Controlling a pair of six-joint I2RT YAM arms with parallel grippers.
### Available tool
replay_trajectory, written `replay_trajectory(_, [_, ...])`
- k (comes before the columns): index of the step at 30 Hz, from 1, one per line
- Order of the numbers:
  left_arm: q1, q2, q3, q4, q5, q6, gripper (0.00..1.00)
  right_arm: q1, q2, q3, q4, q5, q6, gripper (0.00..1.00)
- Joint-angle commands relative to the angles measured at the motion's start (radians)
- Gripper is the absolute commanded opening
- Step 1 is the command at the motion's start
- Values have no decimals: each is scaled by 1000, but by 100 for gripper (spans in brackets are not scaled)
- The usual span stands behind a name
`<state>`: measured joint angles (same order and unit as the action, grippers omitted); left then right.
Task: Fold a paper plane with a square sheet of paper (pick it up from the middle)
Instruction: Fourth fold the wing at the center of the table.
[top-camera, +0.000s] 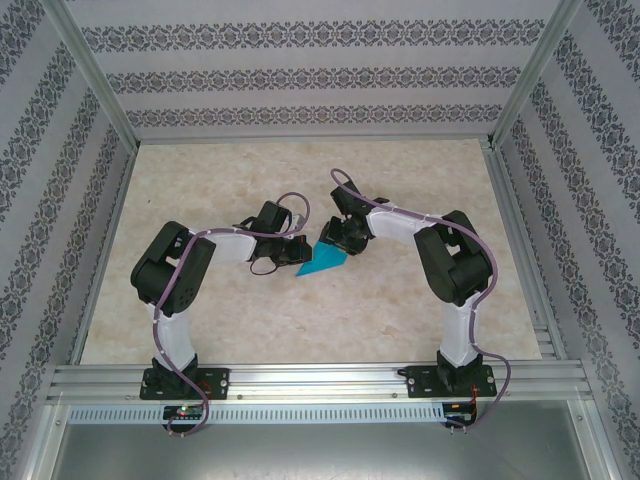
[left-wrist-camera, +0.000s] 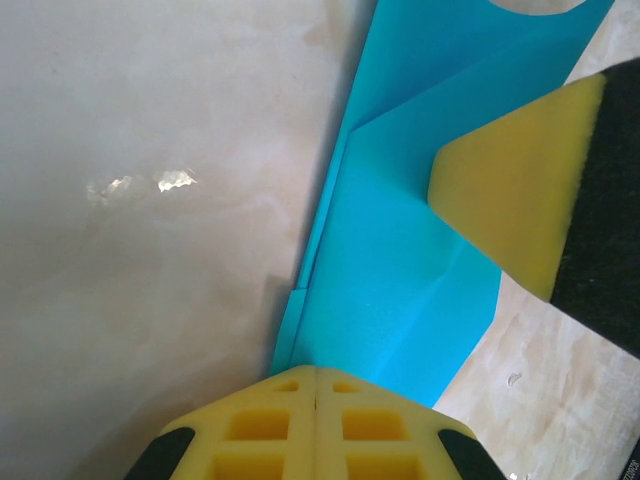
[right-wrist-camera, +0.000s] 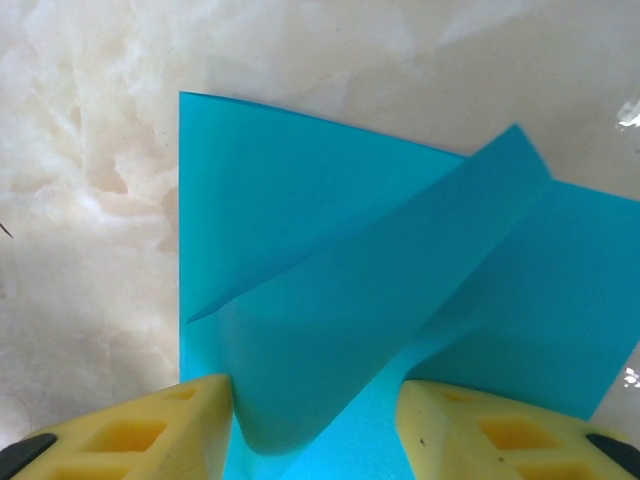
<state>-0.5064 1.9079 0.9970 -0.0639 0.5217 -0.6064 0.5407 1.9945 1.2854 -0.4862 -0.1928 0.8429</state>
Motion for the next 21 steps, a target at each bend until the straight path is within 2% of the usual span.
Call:
replay_trajectory(1, [-8,24,22,-46,-31,18,5,-5,115,-51,-101,29,-1,52])
replay_trajectory(13, [-8,32,27,-95,-77,9,4,-6,93,-29,-99,14,-17,55])
replay_trajectory(21, [-8,43,33,-181,-136,10,3,-13,-78,-15,-25,-27,-63,56])
